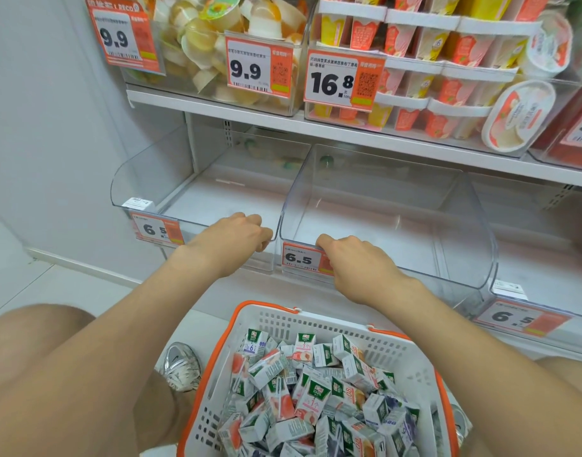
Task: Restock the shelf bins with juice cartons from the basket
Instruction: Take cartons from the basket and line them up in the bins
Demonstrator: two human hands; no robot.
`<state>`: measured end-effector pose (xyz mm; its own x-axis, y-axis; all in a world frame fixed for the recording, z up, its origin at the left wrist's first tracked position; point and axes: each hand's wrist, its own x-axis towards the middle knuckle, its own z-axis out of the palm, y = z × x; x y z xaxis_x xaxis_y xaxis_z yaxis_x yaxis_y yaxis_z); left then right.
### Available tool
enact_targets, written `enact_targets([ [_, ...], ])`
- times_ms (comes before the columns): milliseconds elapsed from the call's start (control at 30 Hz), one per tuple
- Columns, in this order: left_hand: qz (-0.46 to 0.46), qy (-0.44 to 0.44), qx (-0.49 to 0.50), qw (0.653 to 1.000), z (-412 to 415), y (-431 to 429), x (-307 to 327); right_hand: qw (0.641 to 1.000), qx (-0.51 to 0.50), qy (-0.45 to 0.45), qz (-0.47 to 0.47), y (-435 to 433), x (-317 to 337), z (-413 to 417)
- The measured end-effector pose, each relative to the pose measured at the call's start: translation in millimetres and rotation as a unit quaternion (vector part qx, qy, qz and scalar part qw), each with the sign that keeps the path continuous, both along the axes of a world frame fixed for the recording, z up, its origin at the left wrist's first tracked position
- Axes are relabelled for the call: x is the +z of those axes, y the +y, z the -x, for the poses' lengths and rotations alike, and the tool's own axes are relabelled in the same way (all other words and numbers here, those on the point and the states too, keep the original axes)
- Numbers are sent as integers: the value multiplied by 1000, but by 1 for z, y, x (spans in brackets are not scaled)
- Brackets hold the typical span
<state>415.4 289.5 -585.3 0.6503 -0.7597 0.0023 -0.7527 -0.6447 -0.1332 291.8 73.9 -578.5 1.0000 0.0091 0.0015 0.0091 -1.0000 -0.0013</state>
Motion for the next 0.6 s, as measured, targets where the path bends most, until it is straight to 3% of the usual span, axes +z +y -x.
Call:
enact_targets([
  [200, 66, 97, 45, 992, -4, -2, -15, 1000, -2, 3, -10, 0, -4, 1],
  [300, 103, 96, 42, 989, -1, -10, -20, 1000, 0, 2, -10, 1, -4, 2],
  [600, 99, 104, 17, 989, -5, -14, -14, 1000, -5, 1, -5, -1, -3, 5],
])
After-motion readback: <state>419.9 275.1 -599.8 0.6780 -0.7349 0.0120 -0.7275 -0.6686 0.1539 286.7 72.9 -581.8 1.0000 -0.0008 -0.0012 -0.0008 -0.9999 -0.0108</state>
